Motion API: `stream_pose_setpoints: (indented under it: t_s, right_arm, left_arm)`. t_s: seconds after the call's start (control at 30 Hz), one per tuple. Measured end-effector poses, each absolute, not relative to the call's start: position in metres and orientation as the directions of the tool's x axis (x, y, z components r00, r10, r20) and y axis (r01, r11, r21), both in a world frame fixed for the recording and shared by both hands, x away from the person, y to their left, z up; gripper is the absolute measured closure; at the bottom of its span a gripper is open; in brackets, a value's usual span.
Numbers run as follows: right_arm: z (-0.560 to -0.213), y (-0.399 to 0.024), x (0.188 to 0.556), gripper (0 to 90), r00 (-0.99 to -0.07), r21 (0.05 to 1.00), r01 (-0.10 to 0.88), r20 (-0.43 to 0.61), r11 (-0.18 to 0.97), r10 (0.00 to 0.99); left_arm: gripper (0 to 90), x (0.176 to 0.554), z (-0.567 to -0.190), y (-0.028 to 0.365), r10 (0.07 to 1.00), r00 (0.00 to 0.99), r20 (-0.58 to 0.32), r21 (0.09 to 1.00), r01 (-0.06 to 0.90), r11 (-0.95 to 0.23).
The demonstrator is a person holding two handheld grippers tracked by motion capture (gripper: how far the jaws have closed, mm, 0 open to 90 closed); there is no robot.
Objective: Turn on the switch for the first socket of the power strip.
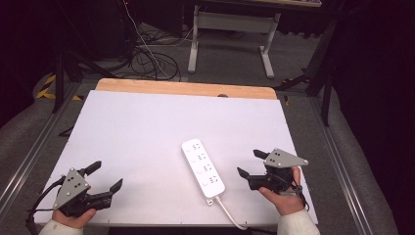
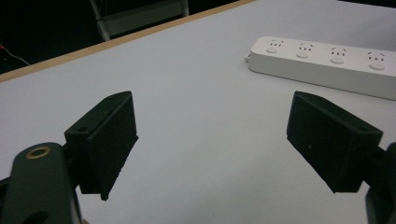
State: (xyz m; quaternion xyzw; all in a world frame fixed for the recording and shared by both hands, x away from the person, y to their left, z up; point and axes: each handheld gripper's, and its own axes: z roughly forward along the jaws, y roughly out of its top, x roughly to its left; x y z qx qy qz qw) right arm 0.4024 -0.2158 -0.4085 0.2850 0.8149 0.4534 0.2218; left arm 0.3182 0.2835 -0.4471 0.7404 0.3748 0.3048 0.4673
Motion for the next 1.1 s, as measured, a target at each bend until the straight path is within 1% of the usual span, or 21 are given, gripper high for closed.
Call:
stream_pose_setpoints:
  t_s: [0.23,0.47,1.1]
  right_arm:
    - [-0.403,-0.197,0.407,21.7,-0.764,0.864,0.235,-0.12,0.446,0.634]
    - [-0.398,-0.181,0.41,22.0,-0.784,0.869,0.219,-0.114,0.444,0.61]
    - [-0.397,-0.139,0.417,22.6,-0.83,0.863,0.183,-0.121,0.471,0.544]
  left_arm:
    - [16.8,0.318,-0.447,0.283,0.838,0.534,0.109,0.919,0.267,-0.29]
    - [16.7,0.318,-0.448,0.282,0.838,0.535,0.109,0.919,0.268,-0.291]
    - [16.7,0.318,-0.448,0.282,0.838,0.532,0.126,0.916,0.262,-0.304]
